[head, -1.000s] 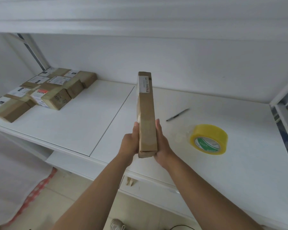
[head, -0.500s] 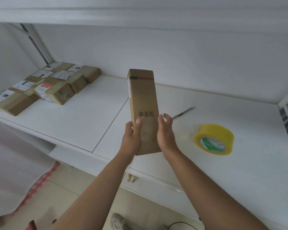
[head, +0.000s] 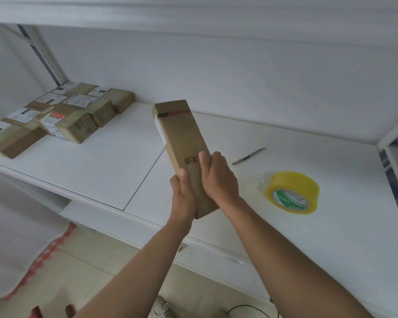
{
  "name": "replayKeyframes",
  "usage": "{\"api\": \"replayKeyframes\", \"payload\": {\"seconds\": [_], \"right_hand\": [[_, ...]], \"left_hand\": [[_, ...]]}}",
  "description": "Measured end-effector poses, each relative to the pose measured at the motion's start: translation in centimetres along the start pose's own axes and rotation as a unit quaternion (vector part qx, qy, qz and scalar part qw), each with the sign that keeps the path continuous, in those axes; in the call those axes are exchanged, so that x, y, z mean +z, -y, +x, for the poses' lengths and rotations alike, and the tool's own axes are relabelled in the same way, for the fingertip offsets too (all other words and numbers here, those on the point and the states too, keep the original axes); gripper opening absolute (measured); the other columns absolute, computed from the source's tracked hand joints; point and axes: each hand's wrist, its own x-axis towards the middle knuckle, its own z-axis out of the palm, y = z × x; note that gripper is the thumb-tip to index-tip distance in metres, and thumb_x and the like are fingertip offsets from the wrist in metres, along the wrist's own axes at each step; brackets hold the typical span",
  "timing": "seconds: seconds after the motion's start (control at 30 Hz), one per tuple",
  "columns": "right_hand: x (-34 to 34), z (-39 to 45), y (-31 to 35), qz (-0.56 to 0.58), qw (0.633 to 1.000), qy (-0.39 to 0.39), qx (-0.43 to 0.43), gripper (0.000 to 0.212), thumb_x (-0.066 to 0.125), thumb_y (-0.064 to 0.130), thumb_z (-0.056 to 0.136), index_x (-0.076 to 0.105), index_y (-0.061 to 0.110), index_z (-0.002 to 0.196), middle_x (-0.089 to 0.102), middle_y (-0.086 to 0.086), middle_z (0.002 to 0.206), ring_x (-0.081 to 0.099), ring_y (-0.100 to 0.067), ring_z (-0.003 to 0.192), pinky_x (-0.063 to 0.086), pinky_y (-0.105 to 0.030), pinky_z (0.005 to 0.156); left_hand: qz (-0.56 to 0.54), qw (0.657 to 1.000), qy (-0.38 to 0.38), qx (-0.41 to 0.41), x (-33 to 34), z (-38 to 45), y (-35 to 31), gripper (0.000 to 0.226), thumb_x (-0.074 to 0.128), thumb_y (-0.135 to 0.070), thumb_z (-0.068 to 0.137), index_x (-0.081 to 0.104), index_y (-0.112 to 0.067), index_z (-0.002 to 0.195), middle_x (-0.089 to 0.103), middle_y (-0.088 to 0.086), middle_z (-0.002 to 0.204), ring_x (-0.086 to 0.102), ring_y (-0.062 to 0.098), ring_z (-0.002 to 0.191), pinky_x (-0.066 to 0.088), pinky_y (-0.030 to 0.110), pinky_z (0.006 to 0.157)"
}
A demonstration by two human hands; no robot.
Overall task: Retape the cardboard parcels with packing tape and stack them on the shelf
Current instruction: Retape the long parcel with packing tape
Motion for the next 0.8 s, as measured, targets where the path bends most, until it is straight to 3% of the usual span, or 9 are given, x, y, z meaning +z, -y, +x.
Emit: {"api": "replayKeyframes", "payload": {"seconds": [0.13, 0.23, 0.3, 0.4, 0.5, 0.63, 0.73, 0.8], "right_hand": [[0.0, -0.1, -0.1, -0.037, 0.999, -0.012, -0.022, 0.054, 0.020, 0.056, 0.103, 0.048, 0.010, 0.109, 0.061, -0.009, 0.111, 0.063, -0.034, 0.095, 0.039, -0.036, 0.069], [-0.6, 0.5, -0.4, 0.089, 0.995, 0.048, 0.007, 0.053, 0.022, 0.060, 0.101, 0.046, 0.012, 0.105, 0.061, -0.003, 0.103, 0.061, -0.027, 0.096, 0.041, -0.036, 0.074], [-1.2, 0.8, -0.7, 0.177, 0.979, 0.095, 0.043, 0.057, 0.023, 0.064, 0.100, 0.046, 0.013, 0.107, 0.059, 0.003, 0.099, 0.059, -0.021, 0.096, 0.044, -0.037, 0.078], [-1.1, 0.4, -0.9, 0.118, 0.989, 0.086, 0.016, 0.052, 0.028, 0.063, 0.099, 0.044, 0.014, 0.104, 0.060, -0.001, 0.101, 0.060, -0.021, 0.092, 0.044, -0.037, 0.072], [-1.0, 0.0, -0.7, 0.097, 0.994, 0.053, 0.017, 0.048, 0.028, 0.062, 0.100, 0.043, 0.016, 0.105, 0.059, -0.004, 0.105, 0.058, -0.022, 0.091, 0.041, -0.034, 0.071], [-2.0, -0.2, -0.3, 0.298, 0.944, 0.102, 0.095, 0.050, 0.035, 0.065, 0.097, 0.041, 0.019, 0.115, 0.060, 0.001, 0.108, 0.062, -0.015, 0.096, 0.052, -0.038, 0.082], [-2.5, -0.4, 0.0, 0.394, 0.897, 0.162, 0.118, 0.044, 0.053, 0.056, 0.095, 0.037, 0.026, 0.122, 0.061, 0.001, 0.108, 0.067, -0.019, 0.097, 0.057, -0.043, 0.084], [-2.0, -0.8, 0.1, 0.390, 0.906, 0.146, 0.083, 0.039, 0.056, 0.041, 0.098, 0.033, 0.025, 0.124, 0.057, 0.009, 0.105, 0.064, -0.014, 0.099, 0.053, -0.031, 0.080]], "left_hand": [[0.006, 1.000, -0.004, 0.029, 0.2, -0.4, -0.4, 0.046, 0.027, -0.066, 0.098, 0.034, -0.031, 0.127, 0.052, -0.007, 0.125, 0.056, 0.013, 0.114, 0.054, 0.047, 0.094], [0.010, 0.999, 0.000, 0.031, -0.5, -0.2, -1.1, 0.046, 0.030, -0.065, 0.098, 0.038, -0.031, 0.127, 0.055, -0.007, 0.123, 0.059, 0.011, 0.111, 0.058, 0.039, 0.084], [0.007, 1.000, 0.009, 0.009, -1.3, 0.2, -1.5, 0.045, 0.033, -0.067, 0.097, 0.046, -0.034, 0.125, 0.060, -0.006, 0.120, 0.064, 0.014, 0.108, 0.060, 0.041, 0.082], [-0.005, 0.999, 0.043, -0.023, -1.8, 0.4, -1.4, 0.039, 0.038, -0.070, 0.095, 0.052, -0.041, 0.118, 0.064, -0.004, 0.119, 0.067, 0.017, 0.107, 0.059, 0.047, 0.087], [0.028, 0.997, 0.068, -0.002, -1.7, 0.4, -1.2, 0.035, 0.049, -0.061, 0.096, 0.048, -0.039, 0.123, 0.064, -0.005, 0.122, 0.069, 0.015, 0.105, 0.060, 0.046, 0.086], [0.001, 0.993, 0.116, 0.020, -2.4, 0.9, -1.7, 0.043, 0.059, -0.050, 0.096, 0.052, -0.029, 0.133, 0.067, 0.003, 0.126, 0.069, 0.022, 0.108, 0.057, 0.051, 0.090], [-0.068, 0.987, 0.148, 0.000, -3.0, 1.1, -2.4, 0.040, 0.051, -0.043, 0.102, 0.054, -0.023, 0.137, 0.068, 0.008, 0.126, 0.067, 0.031, 0.114, 0.054, 0.053, 0.093], [-0.041, 0.991, 0.127, 0.000, -3.1, 1.3, -2.6, 0.037, 0.048, -0.043, 0.103, 0.058, -0.025, 0.133, 0.071, 0.004, 0.121, 0.067, 0.028, 0.114, 0.054, 0.051, 0.094]]}}
